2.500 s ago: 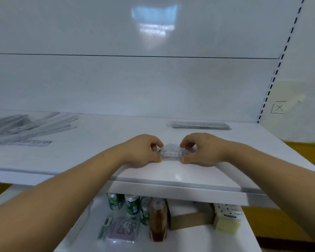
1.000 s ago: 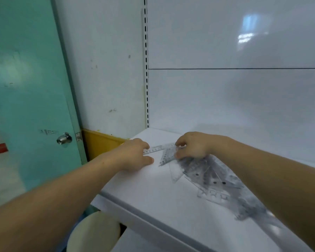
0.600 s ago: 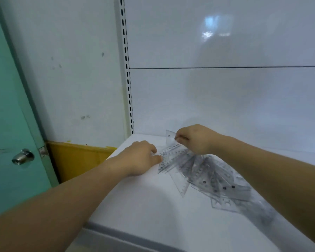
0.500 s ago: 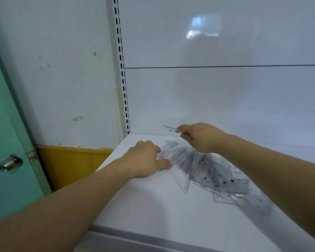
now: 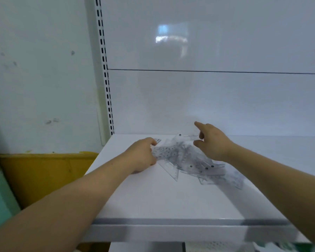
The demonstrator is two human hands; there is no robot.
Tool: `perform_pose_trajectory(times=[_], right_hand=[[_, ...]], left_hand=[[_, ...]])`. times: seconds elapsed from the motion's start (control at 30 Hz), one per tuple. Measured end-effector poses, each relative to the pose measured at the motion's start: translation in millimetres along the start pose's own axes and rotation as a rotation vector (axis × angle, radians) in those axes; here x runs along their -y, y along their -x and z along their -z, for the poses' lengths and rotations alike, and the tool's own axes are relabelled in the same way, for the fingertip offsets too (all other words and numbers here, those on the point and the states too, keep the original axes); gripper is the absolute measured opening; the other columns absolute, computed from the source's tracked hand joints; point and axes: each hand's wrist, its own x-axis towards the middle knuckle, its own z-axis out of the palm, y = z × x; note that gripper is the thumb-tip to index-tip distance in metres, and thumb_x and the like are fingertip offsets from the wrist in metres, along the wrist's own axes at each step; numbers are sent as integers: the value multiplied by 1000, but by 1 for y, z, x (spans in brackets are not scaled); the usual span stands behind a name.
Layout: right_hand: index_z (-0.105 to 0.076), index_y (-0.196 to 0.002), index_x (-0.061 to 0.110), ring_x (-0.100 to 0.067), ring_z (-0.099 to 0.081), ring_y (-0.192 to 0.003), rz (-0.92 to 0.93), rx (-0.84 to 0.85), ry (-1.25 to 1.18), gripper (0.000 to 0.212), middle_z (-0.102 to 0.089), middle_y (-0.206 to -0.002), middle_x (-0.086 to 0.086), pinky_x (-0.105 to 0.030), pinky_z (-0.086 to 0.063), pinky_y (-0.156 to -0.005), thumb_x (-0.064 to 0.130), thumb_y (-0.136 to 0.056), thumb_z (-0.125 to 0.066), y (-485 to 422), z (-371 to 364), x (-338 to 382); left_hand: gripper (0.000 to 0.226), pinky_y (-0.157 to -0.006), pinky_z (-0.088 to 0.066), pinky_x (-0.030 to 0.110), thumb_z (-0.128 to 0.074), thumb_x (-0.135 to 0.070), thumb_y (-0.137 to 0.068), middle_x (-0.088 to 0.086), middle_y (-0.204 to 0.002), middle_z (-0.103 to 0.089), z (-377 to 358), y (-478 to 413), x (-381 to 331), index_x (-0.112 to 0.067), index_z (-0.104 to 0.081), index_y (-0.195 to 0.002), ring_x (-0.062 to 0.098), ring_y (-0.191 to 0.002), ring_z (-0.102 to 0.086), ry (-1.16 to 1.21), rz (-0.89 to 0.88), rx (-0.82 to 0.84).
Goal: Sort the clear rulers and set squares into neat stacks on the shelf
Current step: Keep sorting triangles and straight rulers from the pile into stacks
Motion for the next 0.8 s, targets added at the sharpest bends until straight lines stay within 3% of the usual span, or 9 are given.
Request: perform_pose_trajectory(times=[0.13, 0.3, 0.47, 0.8], right_hand=[[-31, -147, 17, -13, -49, -83, 34, -29, -70, 60, -51, -90, 5, -22, -34, -77, 26, -93, -56, -1, 11, -7], [-40, -141, 22, -7, -55, -74, 31, -60, -166, 55, -58, -80, 5, -20, -39, -67, 30, -91, -60, 0, 18, -14], [-45, -139, 24, -7, -53, -72, 12, -110, -159, 54, -56, -76, 6, -23, -40, -72, 36, -89, -61, 3, 23, -19], [-43, -139, 30, -11, -50, -69, -101, -311, -53, 54, -51, -68, 6, -26, -40, -70, 42, -89, -59, 42, 39, -23]], left_hand=[[66, -80, -43, 23, -69, -13, -80, 6, -131, -50, 1, -3, -4, -16, -41, -140, 22, -110, -53, 5, 77, 9], [21, -85, -45, 34, -59, -13, -85, 11, -111, -61, 0, 2, -9, -11, -54, -105, 28, -101, -57, -92, 10, -126], [44, -93, -41, 28, -53, -14, -94, 3, -117, -55, 5, 8, -13, -12, -45, -137, 20, -105, -53, -24, -125, -222], [49, -74, -36, 15, -57, -20, -93, -6, -95, -51, 11, 13, -23, -23, -42, -140, 5, -85, -49, 159, -358, -296]])
